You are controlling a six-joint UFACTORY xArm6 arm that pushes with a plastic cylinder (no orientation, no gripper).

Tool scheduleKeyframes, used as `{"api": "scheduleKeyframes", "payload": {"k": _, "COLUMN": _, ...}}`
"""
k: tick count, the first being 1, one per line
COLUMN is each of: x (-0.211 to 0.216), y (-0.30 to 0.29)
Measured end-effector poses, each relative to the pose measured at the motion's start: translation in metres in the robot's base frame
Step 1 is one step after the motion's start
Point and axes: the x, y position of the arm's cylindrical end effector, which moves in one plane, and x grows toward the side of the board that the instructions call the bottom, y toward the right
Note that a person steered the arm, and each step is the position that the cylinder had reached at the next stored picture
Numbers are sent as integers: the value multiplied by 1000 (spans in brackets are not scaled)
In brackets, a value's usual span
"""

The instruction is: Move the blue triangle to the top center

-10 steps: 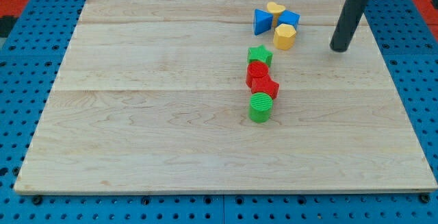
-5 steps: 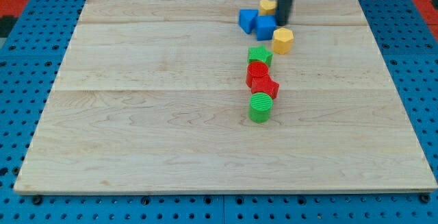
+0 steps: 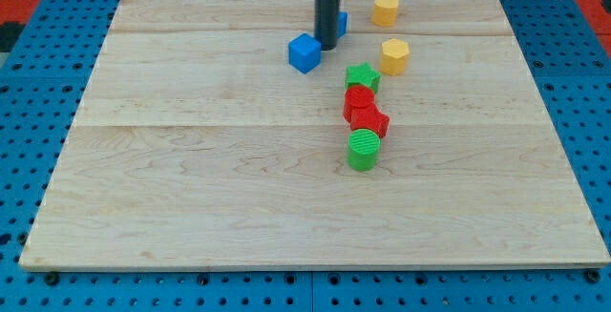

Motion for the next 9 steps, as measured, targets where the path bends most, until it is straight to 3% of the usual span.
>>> {"api": "scheduleKeyframes", "payload": {"k": 3, "x": -51, "y": 81}}
{"api": "scheduleKeyframes", "payload": {"k": 5, "x": -51, "y": 8}}
{"api": "scheduleKeyframes", "payload": {"k": 6, "x": -71, "y": 55}}
{"api": "scheduleKeyframes", "payload": {"k": 8, "x": -87, "y": 3}}
{"api": "scheduleKeyframes", "payload": {"k": 9, "x": -110, "y": 6}}
